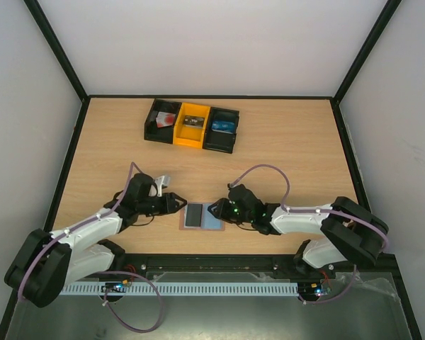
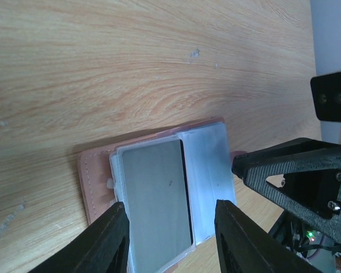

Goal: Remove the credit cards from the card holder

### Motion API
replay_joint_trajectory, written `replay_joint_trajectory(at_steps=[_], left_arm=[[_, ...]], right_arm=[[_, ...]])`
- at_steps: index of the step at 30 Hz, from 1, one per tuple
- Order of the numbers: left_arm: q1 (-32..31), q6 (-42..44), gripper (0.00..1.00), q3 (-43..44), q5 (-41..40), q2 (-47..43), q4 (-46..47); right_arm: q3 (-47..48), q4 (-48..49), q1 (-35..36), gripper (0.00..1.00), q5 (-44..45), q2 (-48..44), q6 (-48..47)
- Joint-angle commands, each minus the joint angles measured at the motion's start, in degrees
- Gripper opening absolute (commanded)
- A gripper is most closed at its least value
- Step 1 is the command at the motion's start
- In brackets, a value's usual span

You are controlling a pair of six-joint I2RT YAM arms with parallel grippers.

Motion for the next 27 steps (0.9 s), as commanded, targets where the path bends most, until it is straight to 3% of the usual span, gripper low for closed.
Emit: replay_joint_trajectory(at_steps=[1,10,27], left_arm=[[-0.3,-2.1,0.43,-2.3,2.6,1.1,5.8],[-0.4,-1.9,0.41,-1.4,3.3,5.8,8.0],[-1.1,-4.8,0.40,-3.4,1.9,3.6,8.4]], right_arm=[[2.1,2.4,0.2,0.26,-0.2,2.2,0.5],[0.8,3.1,0.3,0.25,0.4,4.7,-0.2],[-3.9,2.9,0.4,0.23,4.0,7.2,-2.5]])
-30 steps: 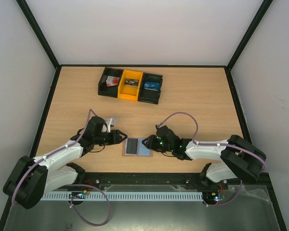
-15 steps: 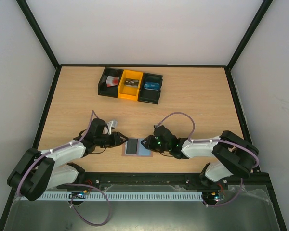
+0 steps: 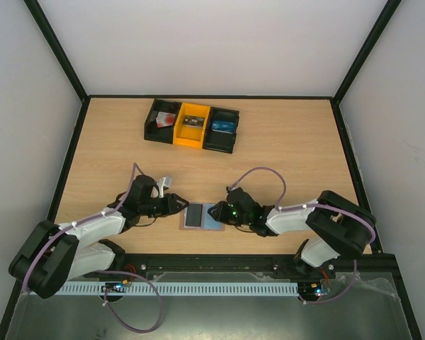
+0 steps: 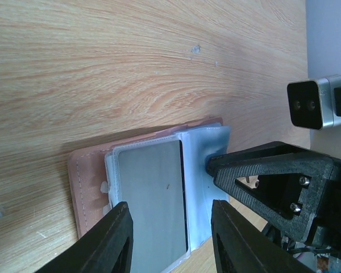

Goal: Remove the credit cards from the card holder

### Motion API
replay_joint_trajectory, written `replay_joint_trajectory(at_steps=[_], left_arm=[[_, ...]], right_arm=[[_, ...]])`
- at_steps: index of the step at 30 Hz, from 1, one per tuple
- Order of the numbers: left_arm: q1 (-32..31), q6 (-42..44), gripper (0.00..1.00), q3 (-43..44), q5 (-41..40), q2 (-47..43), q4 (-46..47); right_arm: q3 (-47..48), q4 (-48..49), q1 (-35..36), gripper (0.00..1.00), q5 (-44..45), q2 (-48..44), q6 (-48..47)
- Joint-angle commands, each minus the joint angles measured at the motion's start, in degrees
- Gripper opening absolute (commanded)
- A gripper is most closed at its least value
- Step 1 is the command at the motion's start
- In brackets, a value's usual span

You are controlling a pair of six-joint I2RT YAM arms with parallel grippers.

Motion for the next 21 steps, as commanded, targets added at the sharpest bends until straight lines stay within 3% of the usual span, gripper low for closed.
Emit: replay_joint_trajectory(at_steps=[1,10,21], left_arm=[[-0.5,-0.1,0.40,-0.7,0.2,-0.6,-0.1],[-2.5,-1.9,0.36,-1.3,0.2,-1.3,1.0],[-3.0,-0.6,0.30,-2.8,-0.5,2.8,3.5]], right_arm=[[-2.4,-4.2,0.3,0.23,3.6,-0.1,-1.5],[0.5,-7.5,0.3,0.23,4.6,-4.3,-1.8],[3.5,-1.5,0.5,0.20,0.8,1.4,0.0]])
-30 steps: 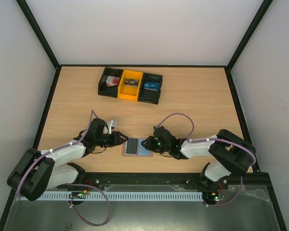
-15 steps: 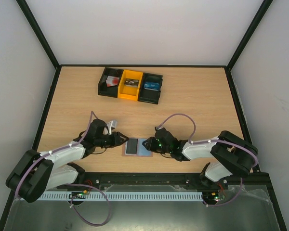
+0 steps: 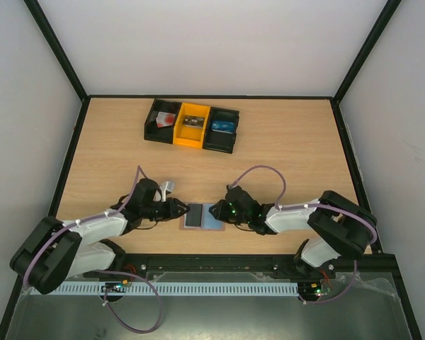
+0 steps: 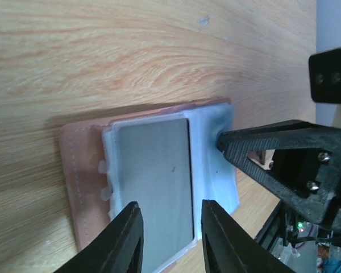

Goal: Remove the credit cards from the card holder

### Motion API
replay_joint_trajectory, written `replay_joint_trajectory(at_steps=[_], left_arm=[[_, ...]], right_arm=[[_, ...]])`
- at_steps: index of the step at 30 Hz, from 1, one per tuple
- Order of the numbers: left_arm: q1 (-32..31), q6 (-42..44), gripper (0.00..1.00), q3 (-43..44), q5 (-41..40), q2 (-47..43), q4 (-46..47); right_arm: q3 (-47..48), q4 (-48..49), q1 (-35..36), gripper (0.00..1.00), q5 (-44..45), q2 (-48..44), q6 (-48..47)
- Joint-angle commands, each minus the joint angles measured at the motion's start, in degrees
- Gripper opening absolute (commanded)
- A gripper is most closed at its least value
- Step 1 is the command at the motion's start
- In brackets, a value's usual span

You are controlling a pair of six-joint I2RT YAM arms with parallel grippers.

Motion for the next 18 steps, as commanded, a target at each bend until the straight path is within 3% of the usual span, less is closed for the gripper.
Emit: replay_joint_trajectory(at_steps=[1,10,18], left_arm=[[-0.2,0.7,0.29,-2.0,-0.4,1.9,2.6],[-0.3,0.6,0.17,-3.4,0.2,5.5,6.3],[-0.3,0.1,0.15,-2.7,-1.7,1.0,2.7]], right_arm=[[2.7,2.7,0.4,0.20,-1.9,3.5,0.4],[4.7,3.4,2.4,0.20,-2.0,5.9,1.2],[8.0,-3.2,4.8,0.21,2.6,2.0,-0.1]])
